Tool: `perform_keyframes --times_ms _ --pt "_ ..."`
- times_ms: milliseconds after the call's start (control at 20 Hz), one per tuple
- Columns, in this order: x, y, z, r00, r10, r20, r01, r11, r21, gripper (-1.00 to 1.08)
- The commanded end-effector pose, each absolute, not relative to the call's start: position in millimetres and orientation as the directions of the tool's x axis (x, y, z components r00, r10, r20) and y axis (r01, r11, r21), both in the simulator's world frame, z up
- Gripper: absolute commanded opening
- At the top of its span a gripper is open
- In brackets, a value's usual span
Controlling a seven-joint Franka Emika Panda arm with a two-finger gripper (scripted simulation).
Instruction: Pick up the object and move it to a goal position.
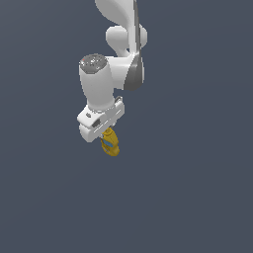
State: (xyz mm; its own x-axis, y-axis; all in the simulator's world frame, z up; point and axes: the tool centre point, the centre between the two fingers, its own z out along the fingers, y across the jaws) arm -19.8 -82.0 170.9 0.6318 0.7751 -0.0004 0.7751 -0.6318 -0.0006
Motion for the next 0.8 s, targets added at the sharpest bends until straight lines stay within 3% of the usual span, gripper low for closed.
perform_keyframes --times_ms 0,750 --pt "-19 -83 173 0.632 0.775 0.000 0.775 -0.632 0.000 -1.00" --pt "2 -112 251 0.632 0.775 0.000 0.775 -0.632 0.000 -1.00"
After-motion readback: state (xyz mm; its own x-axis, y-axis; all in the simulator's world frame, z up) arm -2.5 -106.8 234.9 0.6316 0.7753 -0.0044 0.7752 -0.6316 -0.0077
